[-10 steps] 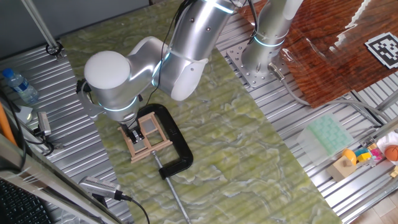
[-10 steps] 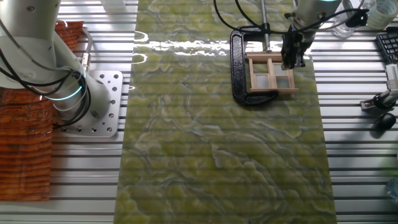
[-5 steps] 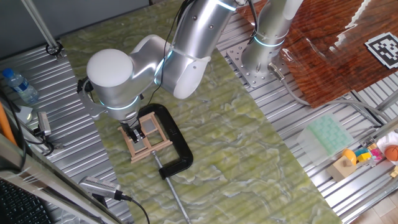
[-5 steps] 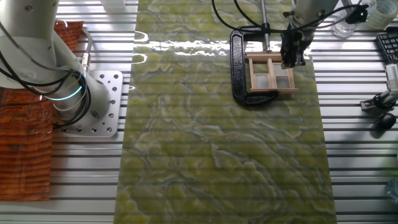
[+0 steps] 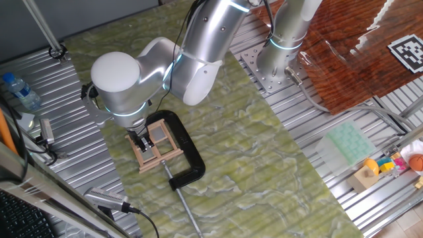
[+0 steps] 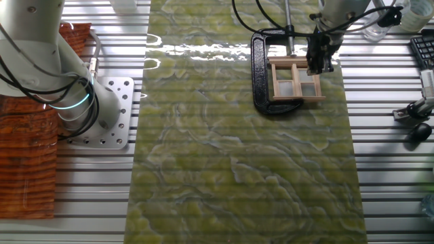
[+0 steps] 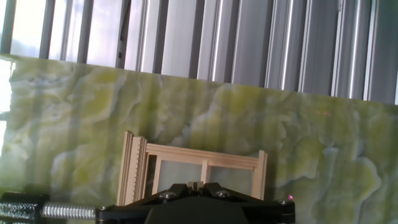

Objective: Open a sliding window

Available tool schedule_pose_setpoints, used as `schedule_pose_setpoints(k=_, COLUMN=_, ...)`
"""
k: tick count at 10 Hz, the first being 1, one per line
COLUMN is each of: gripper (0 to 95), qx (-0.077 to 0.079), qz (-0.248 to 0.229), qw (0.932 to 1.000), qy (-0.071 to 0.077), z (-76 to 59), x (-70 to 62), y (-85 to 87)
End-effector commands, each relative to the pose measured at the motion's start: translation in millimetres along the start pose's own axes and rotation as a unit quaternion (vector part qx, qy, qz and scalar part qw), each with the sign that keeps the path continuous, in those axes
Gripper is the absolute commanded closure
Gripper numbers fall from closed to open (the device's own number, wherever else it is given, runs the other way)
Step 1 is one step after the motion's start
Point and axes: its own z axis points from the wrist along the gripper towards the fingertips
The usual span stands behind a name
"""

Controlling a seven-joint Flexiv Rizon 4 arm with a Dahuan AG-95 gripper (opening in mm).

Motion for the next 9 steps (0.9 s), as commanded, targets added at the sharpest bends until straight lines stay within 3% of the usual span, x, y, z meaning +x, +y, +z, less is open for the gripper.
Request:
schedule_pose_setpoints(k=1, gripper=95.0, qx=0.0, qz=0.001, qw=1.0, qy=0.001, z=0.6, x=-0.5, y=0.2)
schedule_pose_setpoints(k=9, gripper=95.0, qx=0.0, qz=-0.005, qw=1.0, qy=0.003, z=0.7, x=-0.6, y=0.2)
